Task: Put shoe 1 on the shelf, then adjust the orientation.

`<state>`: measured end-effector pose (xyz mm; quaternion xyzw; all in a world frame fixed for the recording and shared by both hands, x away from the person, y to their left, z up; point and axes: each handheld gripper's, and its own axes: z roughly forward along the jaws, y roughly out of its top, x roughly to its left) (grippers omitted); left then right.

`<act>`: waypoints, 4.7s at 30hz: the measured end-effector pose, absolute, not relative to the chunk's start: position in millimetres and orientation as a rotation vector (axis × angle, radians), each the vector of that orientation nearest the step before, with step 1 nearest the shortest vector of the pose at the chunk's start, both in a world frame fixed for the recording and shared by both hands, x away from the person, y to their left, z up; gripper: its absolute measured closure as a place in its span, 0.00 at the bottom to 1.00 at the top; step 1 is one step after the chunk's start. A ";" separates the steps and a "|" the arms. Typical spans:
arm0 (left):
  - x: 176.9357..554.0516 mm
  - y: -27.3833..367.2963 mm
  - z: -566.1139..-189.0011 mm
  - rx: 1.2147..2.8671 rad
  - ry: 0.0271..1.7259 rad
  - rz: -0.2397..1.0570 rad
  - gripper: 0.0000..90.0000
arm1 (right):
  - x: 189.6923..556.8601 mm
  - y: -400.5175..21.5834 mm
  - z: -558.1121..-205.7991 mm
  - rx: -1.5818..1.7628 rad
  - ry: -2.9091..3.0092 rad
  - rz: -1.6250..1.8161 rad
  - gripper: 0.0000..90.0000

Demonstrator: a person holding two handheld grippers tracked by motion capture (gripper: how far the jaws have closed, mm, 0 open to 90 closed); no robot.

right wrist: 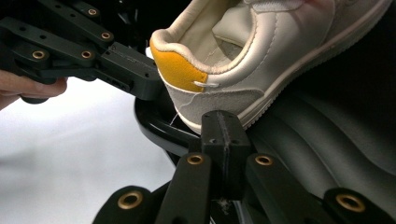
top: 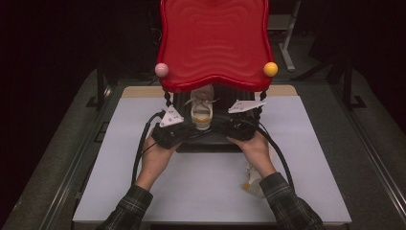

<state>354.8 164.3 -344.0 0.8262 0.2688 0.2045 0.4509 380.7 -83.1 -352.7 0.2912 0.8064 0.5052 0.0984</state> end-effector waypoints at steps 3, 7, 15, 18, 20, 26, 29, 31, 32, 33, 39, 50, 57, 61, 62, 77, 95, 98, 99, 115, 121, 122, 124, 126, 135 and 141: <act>355.8 161.6 -345.5 2.031 0.674 0.501 1.00 | 382.5 -84.5 -353.3 0.863 2.380 1.492 1.00; 356.5 160.5 -347.7 2.043 0.672 0.504 1.00 | 383.4 -85.2 -355.0 0.878 2.383 1.479 1.00; 346.5 166.3 -341.6 2.053 0.636 0.481 0.99 | 375.3 -90.9 -349.8 0.871 2.382 1.494 1.00; 341.3 168.5 -340.7 2.059 0.632 0.462 0.97 | 370.7 -94.9 -348.3 0.866 2.392 1.503 1.00; 336.7 170.6 -339.7 2.073 0.616 0.464 0.95 | 367.3 -97.6 -347.9 0.854 2.396 1.506 1.00; 321.9 178.0 -338.4 2.104 0.586 0.398 0.72 | 355.7 -108.6 -343.5 0.791 2.414 1.479 1.00; 314.1 183.7 -340.0 2.112 0.582 0.369 0.62 | 351.6 -113.8 -342.0 0.797 2.421 1.472 0.99; 308.7 187.9 -342.5 2.122 0.579 0.347 0.56 | 348.1 -118.8 -342.4 0.795 2.430 1.461 0.99; 305.9 190.2 -344.4 2.134 0.579 0.342 0.52 | 346.0 -121.7 -342.8 0.795 2.434 1.455 0.99; 303.1 192.6 -346.9 2.140 0.579 0.342 0.48 | 343.6 -125.4 -343.5 0.794 2.434 1.450 0.99; 292.0 209.6 -361.8 2.179 0.605 0.319 0.32 | 332.8 -147.1 -345.8 0.809 2.434 1.439 0.99; 273.3 248.3 -409.0 2.284 0.672 0.295 0.15 | 314.1 -189.8 -362.0 0.899 2.434 1.378 0.99; 272.1 262.3 -429.3 2.320 0.715 0.304 0.15 | 308.2 -210.5 -371.5 0.958 2.418 1.329 0.99; 275.7 268.3 -439.2 2.328 0.720 0.305 0.15 | 306.0 -218.9 -376.3 0.981 2.415 1.300 0.99; 275.7 268.3 -439.2 2.328 0.720 0.305 0.15 | 306.0 -218.9 -376.3 0.981 2.415 1.300 0.99; 275.9 277.4 -452.0 2.269 0.683 0.295 0.14 | 299.7 -235.0 -389.3 1.045 2.416 1.249 0.99; 275.8 277.3 -452.2 2.267 0.684 0.296 0.14 | 284.9 -266.0 -396.7 1.127 2.378 1.243 0.99; 275.9 277.4 -452.2 2.267 0.684 0.295 0.14 | 282.5 -270.8 -398.9 1.143 2.377 1.229 0.99; 275.8 277.3 -452.2 2.266 0.684 0.295 0.14 | 279.8 -275.7 -402.1 1.160 2.376 1.208 0.99; 275.9 277.4 -452.1 2.270 0.682 0.296 0.14 | 279.8 -285.1 -420.5 1.207 2.434 1.094 0.99; 275.8 277.3 -452.1 2.269 0.682 0.297 0.14 | 280.9 -287.3 -426.5 1.232 2.448 1.060 0.98; 275.8 277.3 -452.1 2.269 0.682 0.297 0.14 | 280.0 -287.4 -426.4 1.235 2.452 1.062 0.99; 275.8 277.4 -452.2 2.269 0.682 0.297 0.14 | 276.5 -286.9 -425.4 1.226 2.463 1.068 0.99; 275.9 277.4 -452.1 2.270 0.682 0.297 0.14 | 274.4 -286.8 -425.4 1.219 2.471 1.066 0.99; 275.7 277.3 -452.2 2.269 0.683 0.296 0.14 | 248.2 -285.8 -425.8 1.183 2.516 1.086 0.99; 275.7 277.5 -452.1 2.272 0.681 0.296 0.14 | 232.9 -278.6 -427.4 1.153 2.559 1.086 0.99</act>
